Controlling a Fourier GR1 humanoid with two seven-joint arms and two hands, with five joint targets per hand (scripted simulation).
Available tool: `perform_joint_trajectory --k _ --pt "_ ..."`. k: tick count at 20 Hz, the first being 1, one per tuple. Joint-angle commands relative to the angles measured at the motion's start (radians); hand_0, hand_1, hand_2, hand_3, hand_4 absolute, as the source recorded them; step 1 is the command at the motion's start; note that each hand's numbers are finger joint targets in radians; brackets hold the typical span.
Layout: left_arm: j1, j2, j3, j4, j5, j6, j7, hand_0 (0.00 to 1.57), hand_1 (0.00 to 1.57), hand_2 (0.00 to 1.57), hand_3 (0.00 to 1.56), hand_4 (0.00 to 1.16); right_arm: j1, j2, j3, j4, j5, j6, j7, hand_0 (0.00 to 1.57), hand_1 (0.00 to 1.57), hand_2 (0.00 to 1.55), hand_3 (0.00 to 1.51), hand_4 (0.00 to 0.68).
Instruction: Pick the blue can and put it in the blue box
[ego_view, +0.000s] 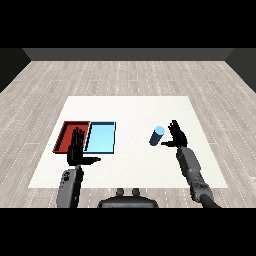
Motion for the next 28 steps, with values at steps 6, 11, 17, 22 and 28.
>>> perform_joint_trajectory --k 6,11,17,22,28 --pt "0.080 -0.031 -0.038 -0.024 -0.045 0.019 -0.068 0.00 0.00 0.00 0.00 0.00 -0.013 0.052 0.031 0.052 0.029 -0.029 -0.054 0.00 0.00 0.00 0.00 0.000" --pt "0.082 -0.015 -0.037 -0.100 -0.013 0.005 0.007 0.00 0.00 0.00 0.00 0.00 -0.090 0.039 0.006 0.121 0.006 -0.018 -0.022 0.00 0.00 0.00 0.00 0.000" --pt "-0.021 0.046 0.055 0.054 0.031 -0.042 -0.055 0.00 0.00 0.00 0.00 0.00 -0.027 0.071 0.052 0.070 0.043 -0.037 -0.063 0.00 0.00 0.00 0.00 0.000" --pt "0.001 -0.003 -0.014 -0.021 -0.022 0.017 -0.006 0.00 0.00 0.00 0.00 0.00 -0.128 0.038 0.017 0.177 0.020 0.014 -0.039 0.00 0.00 0.00 0.00 0.000" --pt "0.032 0.000 -0.005 -0.019 -0.017 0.008 -0.032 0.00 0.00 0.00 0.00 0.00 -0.185 0.067 0.020 0.272 0.052 -0.019 -0.103 0.00 0.00 0.00 0.00 0.000"
